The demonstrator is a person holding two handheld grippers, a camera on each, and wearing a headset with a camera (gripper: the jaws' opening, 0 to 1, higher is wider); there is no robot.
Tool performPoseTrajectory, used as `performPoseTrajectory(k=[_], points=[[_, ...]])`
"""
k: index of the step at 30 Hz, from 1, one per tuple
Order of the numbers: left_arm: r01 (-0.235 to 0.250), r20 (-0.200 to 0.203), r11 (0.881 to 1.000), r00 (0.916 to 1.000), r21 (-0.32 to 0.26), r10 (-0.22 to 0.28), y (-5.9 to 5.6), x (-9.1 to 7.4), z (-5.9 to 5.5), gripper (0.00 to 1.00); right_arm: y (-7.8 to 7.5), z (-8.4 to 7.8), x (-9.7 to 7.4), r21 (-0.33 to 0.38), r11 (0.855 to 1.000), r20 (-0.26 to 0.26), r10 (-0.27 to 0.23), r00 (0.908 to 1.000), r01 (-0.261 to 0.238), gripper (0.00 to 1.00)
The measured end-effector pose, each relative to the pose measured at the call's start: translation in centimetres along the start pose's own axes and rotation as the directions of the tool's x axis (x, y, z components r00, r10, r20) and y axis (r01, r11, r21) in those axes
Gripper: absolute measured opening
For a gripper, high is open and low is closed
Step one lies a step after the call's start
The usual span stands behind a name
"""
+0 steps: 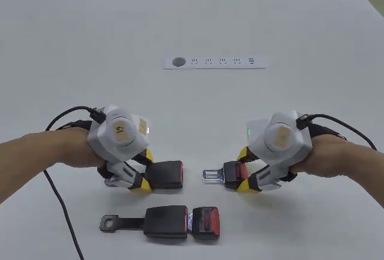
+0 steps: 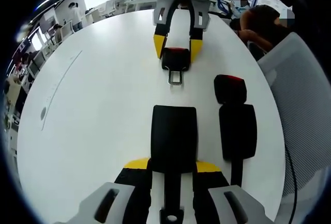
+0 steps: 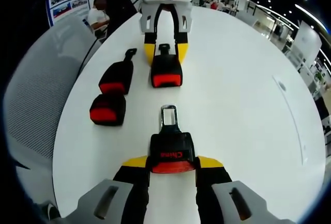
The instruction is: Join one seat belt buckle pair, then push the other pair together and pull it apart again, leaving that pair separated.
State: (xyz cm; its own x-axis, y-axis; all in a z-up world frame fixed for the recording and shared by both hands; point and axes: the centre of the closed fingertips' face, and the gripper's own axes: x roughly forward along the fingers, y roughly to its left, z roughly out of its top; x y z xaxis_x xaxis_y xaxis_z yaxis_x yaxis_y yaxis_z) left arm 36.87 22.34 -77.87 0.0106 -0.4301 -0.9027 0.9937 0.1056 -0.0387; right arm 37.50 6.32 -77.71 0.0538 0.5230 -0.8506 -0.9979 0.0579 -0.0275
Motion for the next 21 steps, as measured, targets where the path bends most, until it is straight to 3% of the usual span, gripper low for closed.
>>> performPoseTrajectory(k=[21], points=[[-0.003, 0.032, 1.0, 0.9995, -0.009, 0.003, -0.2, 0.0, 0.3, 0.31, -0.3, -1.3, -0.7, -0.009, 1.0, -0.019, 0.006, 0.9998, -0.006, 0.31]])
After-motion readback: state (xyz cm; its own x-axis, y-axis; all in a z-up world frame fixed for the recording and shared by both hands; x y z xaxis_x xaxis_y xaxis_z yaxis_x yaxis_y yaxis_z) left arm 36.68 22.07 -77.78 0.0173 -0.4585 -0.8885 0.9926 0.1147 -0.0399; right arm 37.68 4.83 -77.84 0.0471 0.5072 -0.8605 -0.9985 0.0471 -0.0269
